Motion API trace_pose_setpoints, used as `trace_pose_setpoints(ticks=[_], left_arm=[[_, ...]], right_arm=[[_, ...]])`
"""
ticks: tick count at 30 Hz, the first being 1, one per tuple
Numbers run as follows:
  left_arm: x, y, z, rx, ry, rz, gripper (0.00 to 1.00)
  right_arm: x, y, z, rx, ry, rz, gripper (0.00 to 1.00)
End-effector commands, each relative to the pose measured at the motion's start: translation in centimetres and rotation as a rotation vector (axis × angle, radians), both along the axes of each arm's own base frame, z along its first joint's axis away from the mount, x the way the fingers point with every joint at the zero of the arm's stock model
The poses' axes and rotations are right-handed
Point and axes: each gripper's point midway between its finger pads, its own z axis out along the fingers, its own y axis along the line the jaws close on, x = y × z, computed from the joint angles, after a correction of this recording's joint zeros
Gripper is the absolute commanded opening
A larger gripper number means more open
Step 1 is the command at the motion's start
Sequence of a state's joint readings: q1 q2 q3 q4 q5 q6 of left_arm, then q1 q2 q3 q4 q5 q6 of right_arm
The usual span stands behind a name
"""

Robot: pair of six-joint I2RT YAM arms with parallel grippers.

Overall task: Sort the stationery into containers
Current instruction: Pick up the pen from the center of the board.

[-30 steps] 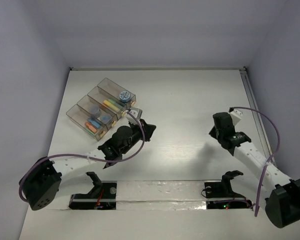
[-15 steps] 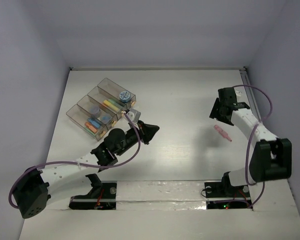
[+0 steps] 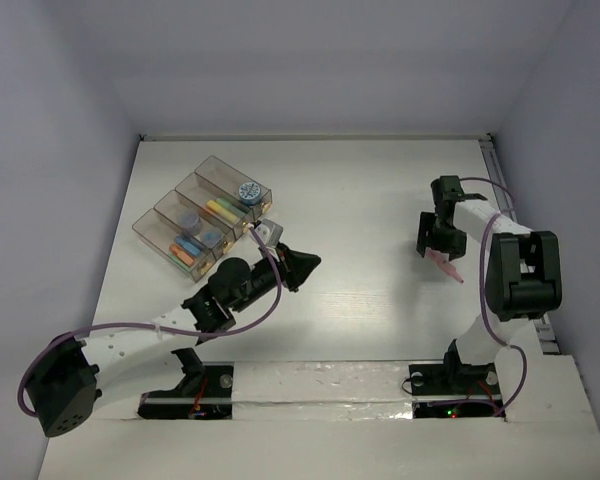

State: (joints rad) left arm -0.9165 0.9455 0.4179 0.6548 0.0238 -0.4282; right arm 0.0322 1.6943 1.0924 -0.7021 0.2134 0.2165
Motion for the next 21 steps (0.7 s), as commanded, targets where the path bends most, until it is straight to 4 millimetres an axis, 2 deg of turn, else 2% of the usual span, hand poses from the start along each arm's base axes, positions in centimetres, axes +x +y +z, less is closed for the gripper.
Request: trace_pose_setpoints(ticks=[1,4,7,12,16,21], left_arm=[[-0.3,-0.5,1.3,-0.045,-0.025,-0.026,0.04],[-0.3,-0.6,1.2,-0.042,-0.026,-0.028,0.04],[-0.2,-0.5,1.2,-0.039,-0.027,-0.022,0.03],[-0.1,-0.4,1.1,-0.035,-0.028,-0.017,0.03],[0.0,-0.3,1.1,-0.032,-0.029,-0.011,0.02],[0.1,-0.3,0.9,-0.029,-0.028,-0.006,0.02]], right_arm=[[0.6,-0.3,-0.8,-0.008,0.055,0.064,0.73],[0.7,-1.1,-1.5,-0.054,0.102,0.059,0.71],[1.0,-0.4,-2.1,-0.013,0.109,0.075,0.64],[1.5,0.9,-2.1,0.059,0.096,0.069,0.33],[2.4,3.0,-1.7,0.169,0.040,0.064,0.20],[3.9,4.3,-0.5,0.243,-0.043,0.036,0.13]])
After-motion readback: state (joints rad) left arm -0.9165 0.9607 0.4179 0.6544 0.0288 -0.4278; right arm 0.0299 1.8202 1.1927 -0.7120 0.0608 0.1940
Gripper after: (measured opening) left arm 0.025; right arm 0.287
